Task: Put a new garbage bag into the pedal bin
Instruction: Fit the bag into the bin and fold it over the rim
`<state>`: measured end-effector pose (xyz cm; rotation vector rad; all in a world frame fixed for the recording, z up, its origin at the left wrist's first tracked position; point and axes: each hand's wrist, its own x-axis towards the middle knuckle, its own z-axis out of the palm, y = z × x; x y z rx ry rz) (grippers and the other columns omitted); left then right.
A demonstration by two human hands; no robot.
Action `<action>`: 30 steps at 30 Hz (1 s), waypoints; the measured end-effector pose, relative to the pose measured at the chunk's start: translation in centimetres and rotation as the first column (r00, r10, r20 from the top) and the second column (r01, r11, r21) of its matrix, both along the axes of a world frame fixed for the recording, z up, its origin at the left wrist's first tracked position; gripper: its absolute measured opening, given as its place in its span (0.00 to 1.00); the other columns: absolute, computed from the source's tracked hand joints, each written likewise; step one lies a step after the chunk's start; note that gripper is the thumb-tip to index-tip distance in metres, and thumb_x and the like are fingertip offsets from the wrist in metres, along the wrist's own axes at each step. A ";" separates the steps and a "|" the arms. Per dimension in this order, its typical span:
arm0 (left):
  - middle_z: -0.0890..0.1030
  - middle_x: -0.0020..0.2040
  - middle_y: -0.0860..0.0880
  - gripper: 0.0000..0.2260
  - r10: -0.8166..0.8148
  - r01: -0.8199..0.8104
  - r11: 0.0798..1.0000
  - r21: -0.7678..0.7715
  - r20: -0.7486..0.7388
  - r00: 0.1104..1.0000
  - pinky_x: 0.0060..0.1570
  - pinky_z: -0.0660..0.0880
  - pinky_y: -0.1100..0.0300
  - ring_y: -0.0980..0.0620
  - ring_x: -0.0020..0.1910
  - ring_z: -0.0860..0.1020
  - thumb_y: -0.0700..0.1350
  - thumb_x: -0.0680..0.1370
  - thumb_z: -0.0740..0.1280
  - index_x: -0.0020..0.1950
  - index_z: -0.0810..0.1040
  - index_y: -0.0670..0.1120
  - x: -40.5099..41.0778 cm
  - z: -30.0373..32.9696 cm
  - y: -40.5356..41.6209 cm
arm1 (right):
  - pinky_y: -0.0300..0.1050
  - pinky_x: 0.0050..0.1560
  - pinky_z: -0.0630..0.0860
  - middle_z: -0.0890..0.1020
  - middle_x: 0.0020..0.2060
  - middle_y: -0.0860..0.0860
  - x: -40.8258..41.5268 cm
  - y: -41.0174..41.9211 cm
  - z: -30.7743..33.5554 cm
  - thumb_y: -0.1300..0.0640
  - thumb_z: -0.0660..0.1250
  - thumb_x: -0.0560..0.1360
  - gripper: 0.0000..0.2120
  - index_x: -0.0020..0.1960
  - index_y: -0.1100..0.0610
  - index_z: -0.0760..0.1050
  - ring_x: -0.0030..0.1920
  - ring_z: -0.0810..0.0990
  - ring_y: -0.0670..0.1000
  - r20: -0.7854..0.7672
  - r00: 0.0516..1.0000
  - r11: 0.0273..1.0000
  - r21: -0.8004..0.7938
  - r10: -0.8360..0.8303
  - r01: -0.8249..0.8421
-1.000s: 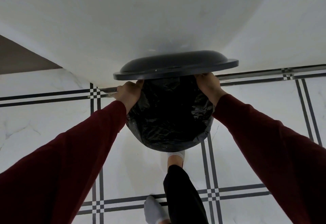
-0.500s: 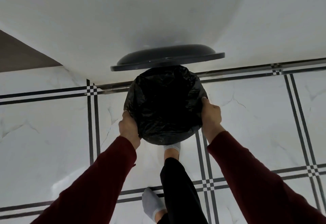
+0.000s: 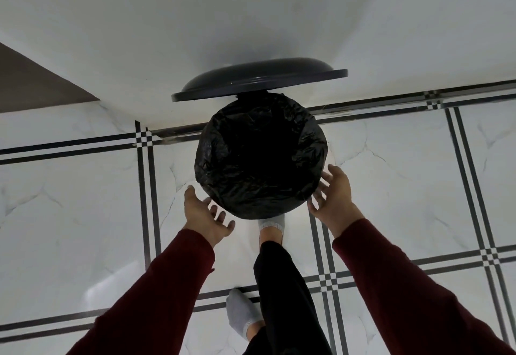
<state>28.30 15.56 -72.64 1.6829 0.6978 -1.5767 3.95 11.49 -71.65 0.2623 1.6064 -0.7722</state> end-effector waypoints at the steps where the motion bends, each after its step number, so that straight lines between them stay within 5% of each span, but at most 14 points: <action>1: 0.75 0.66 0.47 0.31 0.015 -0.015 1.000 0.001 -0.039 0.999 0.68 0.68 0.39 0.45 0.67 0.73 0.68 0.79 0.57 0.70 0.74 0.47 -0.4 0.1 0.3 | 0.52 0.63 0.73 0.84 0.57 0.49 0.4 0.3 0.2 0.43 0.64 0.77 0.17 0.57 0.52 0.80 0.58 0.80 0.50 0.017 1.000 1.000 0.013 0.021 -0.021; 5: 0.80 0.62 0.45 0.28 0.099 -0.107 0.993 -0.056 -0.137 0.986 0.62 0.74 0.44 0.47 0.59 0.78 0.65 0.83 0.54 0.64 0.77 0.44 -1.7 0.2 0.9 | 0.50 0.52 0.78 0.84 0.59 0.49 1.6 0.7 -0.3 0.41 0.65 0.76 0.22 0.65 0.49 0.79 0.60 0.81 0.51 0.085 0.996 0.999 0.024 -0.032 0.031; 10: 0.79 0.65 0.44 0.27 0.186 -0.206 0.971 -0.118 -0.160 0.970 0.70 0.72 0.42 0.43 0.65 0.78 0.64 0.83 0.55 0.68 0.76 0.45 -2.1 -0.5 0.6 | 0.56 0.63 0.78 0.84 0.60 0.55 1.6 0.9 -1.2 0.43 0.63 0.79 0.21 0.64 0.55 0.81 0.62 0.82 0.58 0.229 0.960 0.985 -0.016 -0.163 0.171; 15: 0.79 0.65 0.41 0.23 0.295 -0.312 0.939 -0.144 -0.128 0.947 0.65 0.76 0.42 0.40 0.63 0.80 0.62 0.83 0.58 0.65 0.76 0.45 -2.4 -0.9 0.8 | 0.55 0.53 0.79 0.84 0.60 0.54 1.1 1.8 -2.1 0.43 0.63 0.79 0.19 0.61 0.55 0.81 0.60 0.82 0.57 0.259 0.933 0.965 -0.001 -0.252 0.261; 19: 0.79 0.64 0.42 0.27 0.238 -0.250 0.961 -0.116 -0.112 0.965 0.68 0.74 0.41 0.41 0.64 0.79 0.65 0.81 0.59 0.66 0.76 0.45 -2.2 -1.0 0.9 | 0.55 0.58 0.76 0.84 0.58 0.49 0.9 2.4 -2.2 0.42 0.66 0.76 0.17 0.56 0.53 0.82 0.59 0.81 0.52 0.236 0.937 0.966 0.024 -0.257 0.259; 24: 0.80 0.65 0.42 0.29 0.242 -0.251 0.964 -0.086 -0.103 0.965 0.69 0.73 0.44 0.42 0.65 0.79 0.64 0.83 0.55 0.69 0.75 0.42 -2.1 -1.5 1.2 | 0.56 0.61 0.76 0.83 0.60 0.54 1.6 2.0 -1.7 0.42 0.62 0.79 0.21 0.63 0.55 0.79 0.61 0.81 0.55 0.222 0.945 0.969 0.006 -0.241 0.246; 26: 0.77 0.67 0.45 0.29 0.143 -0.142 0.989 -0.046 0.025 0.989 0.70 0.71 0.46 0.44 0.66 0.76 0.64 0.82 0.57 0.71 0.73 0.43 -2.1 -1.5 1.0 | 0.54 0.65 0.76 0.84 0.58 0.55 1.9 1.7 -1.2 0.45 0.62 0.77 0.21 0.61 0.58 0.80 0.60 0.82 0.55 0.009 0.982 0.982 0.008 -0.189 0.189; 27: 0.75 0.68 0.47 0.28 0.089 -0.087 0.996 -0.017 0.138 0.986 0.68 0.71 0.47 0.45 0.65 0.75 0.64 0.81 0.58 0.72 0.72 0.45 -2.2 -1.3 1.0 | 0.52 0.63 0.77 0.85 0.55 0.55 2.0 1.6 -1.0 0.48 0.62 0.75 0.19 0.57 0.59 0.80 0.57 0.83 0.54 -0.215 0.967 0.990 -0.011 -0.139 0.140; 29: 0.77 0.63 0.47 0.22 0.006 -0.007 1.000 -0.001 0.451 0.892 0.60 0.73 0.49 0.47 0.58 0.75 0.60 0.79 0.62 0.65 0.74 0.45 -2.3 -0.8 0.6 | 0.49 0.57 0.80 0.83 0.48 0.50 2.6 1.5 -0.1 0.51 0.63 0.73 0.09 0.48 0.53 0.78 0.49 0.83 0.52 -0.669 0.743 0.979 -0.148 0.005 -0.140; 30: 0.78 0.56 0.47 0.17 -0.025 0.054 0.998 -0.030 0.605 0.796 0.56 0.72 0.51 0.47 0.53 0.75 0.57 0.78 0.63 0.56 0.75 0.45 -2.4 -0.3 0.2 | 0.47 0.55 0.79 0.81 0.48 0.47 3.4 1.5 0.6 0.54 0.64 0.74 0.06 0.47 0.50 0.79 0.50 0.82 0.50 -0.789 0.611 0.895 -0.225 0.064 -0.384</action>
